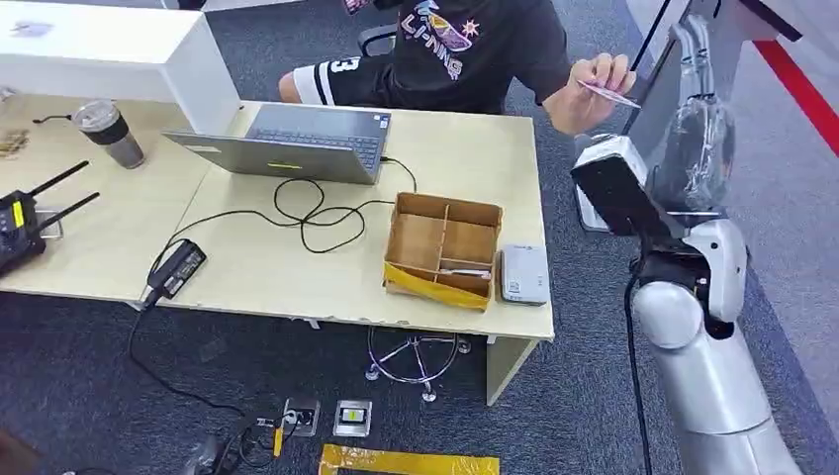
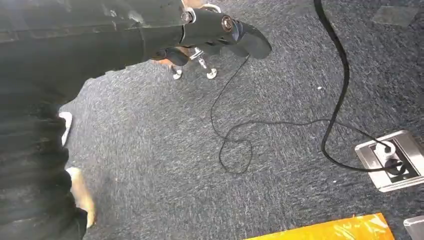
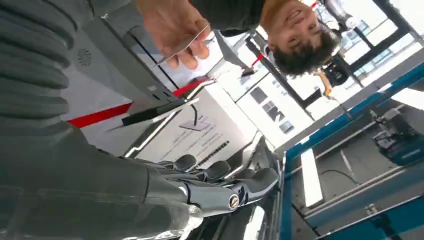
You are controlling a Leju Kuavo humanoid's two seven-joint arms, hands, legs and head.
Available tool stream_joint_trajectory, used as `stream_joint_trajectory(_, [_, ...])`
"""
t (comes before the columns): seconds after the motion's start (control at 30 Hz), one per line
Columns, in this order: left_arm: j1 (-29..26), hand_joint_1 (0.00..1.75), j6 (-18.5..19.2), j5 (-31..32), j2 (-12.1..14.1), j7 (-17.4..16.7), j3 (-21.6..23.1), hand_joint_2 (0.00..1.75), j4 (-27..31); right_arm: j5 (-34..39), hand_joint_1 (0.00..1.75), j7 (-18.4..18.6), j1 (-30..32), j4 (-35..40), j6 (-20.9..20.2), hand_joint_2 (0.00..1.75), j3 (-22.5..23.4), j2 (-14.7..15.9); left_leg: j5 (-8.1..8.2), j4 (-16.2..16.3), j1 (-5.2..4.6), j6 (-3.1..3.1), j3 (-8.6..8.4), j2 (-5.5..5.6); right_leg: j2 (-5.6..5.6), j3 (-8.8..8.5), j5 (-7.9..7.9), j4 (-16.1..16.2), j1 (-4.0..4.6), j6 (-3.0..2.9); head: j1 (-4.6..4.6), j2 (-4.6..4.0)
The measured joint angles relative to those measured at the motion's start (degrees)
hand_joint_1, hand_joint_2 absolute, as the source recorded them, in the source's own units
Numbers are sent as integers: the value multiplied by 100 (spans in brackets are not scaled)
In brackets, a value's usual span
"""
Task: Pass the card to the sensor for recognition and then transmit it.
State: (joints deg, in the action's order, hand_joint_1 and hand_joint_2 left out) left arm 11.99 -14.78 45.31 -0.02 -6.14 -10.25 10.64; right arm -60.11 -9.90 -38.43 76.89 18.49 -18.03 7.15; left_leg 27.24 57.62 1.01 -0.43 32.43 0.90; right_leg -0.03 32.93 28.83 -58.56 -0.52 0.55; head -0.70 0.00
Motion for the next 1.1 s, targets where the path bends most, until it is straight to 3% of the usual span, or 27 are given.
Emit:
stream_joint_trajectory(0.17, [30, 0, 44, 28, -11, 0, 2, 175, 0, -170, 0, -140, 0, 17, -415, 175, -308, -74, 0, 0, 1, 0, 1, 0, -2, 1, 0, 0, 1, 0, 2, 0])
stream_joint_trajectory(0.7, [61, 0, 68, 13, -20, 20, 2, 175, 0, -247, 0, -129, -4, -206, -1014, 175, -865, -205, 0, -1, 1, 0, 1, -1, -1, 1, 0, -1, 1, 0, 2, -2])
stream_joint_trajectory(0.9, [85, 0, 81, 20, -22, 20, 2, 175, 0, -306, 0, -96, -30, -319, -1058, 175, -979, -229, 0, -1, 2, 0, 1, -1, 0, 1, 0, -1, 2, 0, 2, -2])
stream_joint_trajectory(1.1, [115, 0, 92, 31, -22, 20, 2, 175, 0, -730, 0, -24, -160, -505, -839, 175, -1097, -267, 0, -1, 1, 0, 1, -1, 0, 1, 0, -1, 1, 0, 2, -2])
